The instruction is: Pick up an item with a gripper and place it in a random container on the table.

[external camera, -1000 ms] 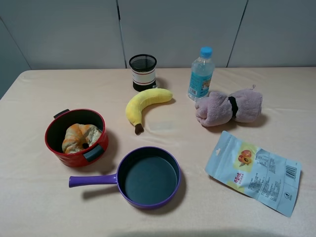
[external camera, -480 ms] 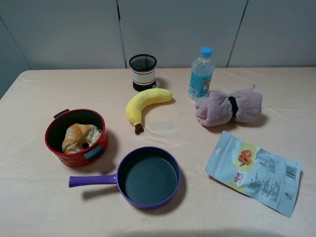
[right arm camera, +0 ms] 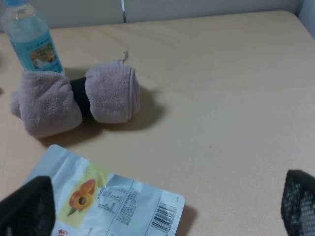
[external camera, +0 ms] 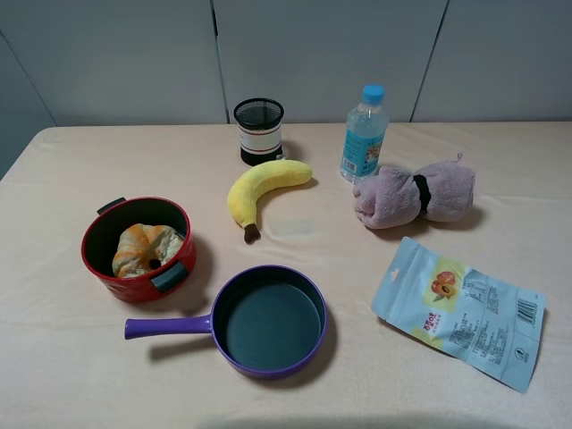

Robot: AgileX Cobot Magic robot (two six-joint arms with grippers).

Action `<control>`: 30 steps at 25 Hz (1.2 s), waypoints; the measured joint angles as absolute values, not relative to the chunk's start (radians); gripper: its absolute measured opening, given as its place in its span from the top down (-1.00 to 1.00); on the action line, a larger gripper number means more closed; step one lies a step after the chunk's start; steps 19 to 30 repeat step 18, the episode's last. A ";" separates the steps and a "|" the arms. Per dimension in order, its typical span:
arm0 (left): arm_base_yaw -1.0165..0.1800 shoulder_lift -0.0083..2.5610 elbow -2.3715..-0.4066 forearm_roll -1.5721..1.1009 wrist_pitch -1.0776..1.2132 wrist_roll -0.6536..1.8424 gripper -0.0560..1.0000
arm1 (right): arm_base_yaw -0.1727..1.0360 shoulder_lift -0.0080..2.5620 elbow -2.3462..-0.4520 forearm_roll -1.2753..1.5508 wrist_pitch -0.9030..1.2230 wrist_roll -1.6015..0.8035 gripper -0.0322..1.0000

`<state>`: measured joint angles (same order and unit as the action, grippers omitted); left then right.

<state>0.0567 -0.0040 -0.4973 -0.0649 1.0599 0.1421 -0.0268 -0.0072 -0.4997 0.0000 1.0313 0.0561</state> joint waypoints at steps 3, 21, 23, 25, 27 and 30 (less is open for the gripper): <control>0.057 -0.004 -0.497 -0.065 1.060 0.141 -0.98 | -0.027 -0.007 -0.500 0.000 1.031 0.056 -0.41; 0.057 -0.004 -0.497 -0.065 1.060 0.141 -0.98 | -0.027 -0.007 -0.500 0.000 1.031 0.056 -0.41; 0.057 -0.004 -0.497 -0.065 1.060 0.141 -0.98 | -0.027 -0.007 -0.500 0.000 1.031 0.056 -0.41; 0.057 -0.004 -0.497 -0.065 1.060 0.141 -0.98 | -0.027 -0.007 -0.500 0.000 1.031 0.056 -0.41; 0.057 -0.004 -0.497 -0.065 1.060 0.141 -0.98 | -0.027 -0.007 -0.500 0.000 1.031 0.056 -0.41; 0.057 -0.004 -0.497 -0.065 1.060 0.141 -0.98 | -0.027 -0.007 -0.500 0.000 1.031 0.056 -0.41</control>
